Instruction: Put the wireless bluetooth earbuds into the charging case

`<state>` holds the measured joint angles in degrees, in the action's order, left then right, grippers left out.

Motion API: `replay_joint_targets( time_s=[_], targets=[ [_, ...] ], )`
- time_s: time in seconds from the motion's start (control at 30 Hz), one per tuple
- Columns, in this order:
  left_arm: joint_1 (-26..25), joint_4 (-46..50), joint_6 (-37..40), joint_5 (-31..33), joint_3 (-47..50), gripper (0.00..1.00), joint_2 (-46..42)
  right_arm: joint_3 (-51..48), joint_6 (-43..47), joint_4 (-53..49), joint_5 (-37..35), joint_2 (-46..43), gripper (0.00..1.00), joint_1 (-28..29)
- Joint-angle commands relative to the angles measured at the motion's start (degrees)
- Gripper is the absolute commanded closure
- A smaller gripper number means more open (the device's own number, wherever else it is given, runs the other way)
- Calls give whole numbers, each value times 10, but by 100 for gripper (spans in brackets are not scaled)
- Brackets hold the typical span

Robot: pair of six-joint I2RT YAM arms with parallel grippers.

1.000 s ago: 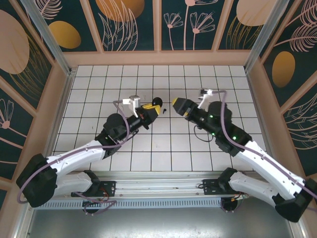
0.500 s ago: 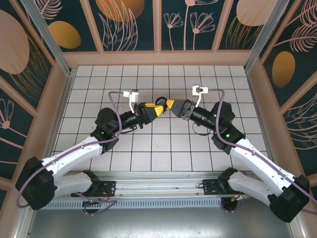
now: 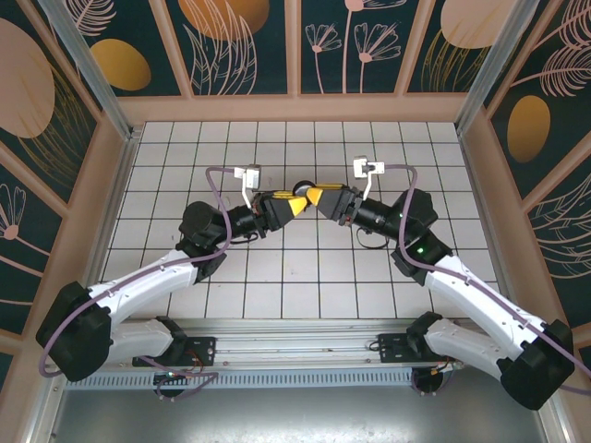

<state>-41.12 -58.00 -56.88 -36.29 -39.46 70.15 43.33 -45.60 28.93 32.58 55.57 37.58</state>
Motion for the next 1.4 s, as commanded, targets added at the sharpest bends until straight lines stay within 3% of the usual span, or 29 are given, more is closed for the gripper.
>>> replay_joint_targets(
  time_s=[0.0,0.13,0.3,0.4,0.47,0.57,0.73,0.87,1.0,1.1,1.2,1.37],
  targets=[
    [0,-20,4,-19,-18,100,-7,1,-1,29,25,4,75,1],
    [0,9,25,-17,-20,87,-15,3,14,17,28,-2,87,1],
    [6,83,64,6,-24,48,-44,16,53,-21,25,-15,93,-1],
    [29,197,118,64,-23,35,-98,39,106,-85,20,-24,95,-1],
    [60,238,138,77,-12,31,-140,64,151,-143,20,-26,95,-2],
    [100,265,152,27,-10,29,-171,96,216,-217,26,-27,95,-2],
    [105,284,185,-85,-27,30,-159,141,287,-286,50,-13,95,-1],
    [105,248,212,-98,-5,30,-167,156,304,-299,59,-2,95,-1],
    [105,233,214,-96,2,30,-158,139,285,-265,58,-3,95,0],
    [104,148,158,-90,26,31,-140,110,245,-206,39,-8,95,1],
    [86,70,125,-55,44,33,-128,70,173,-132,-3,-12,96,2],
    [29,29,136,36,41,34,-103,7,59,12,-47,-11,97,14]
  ],
)
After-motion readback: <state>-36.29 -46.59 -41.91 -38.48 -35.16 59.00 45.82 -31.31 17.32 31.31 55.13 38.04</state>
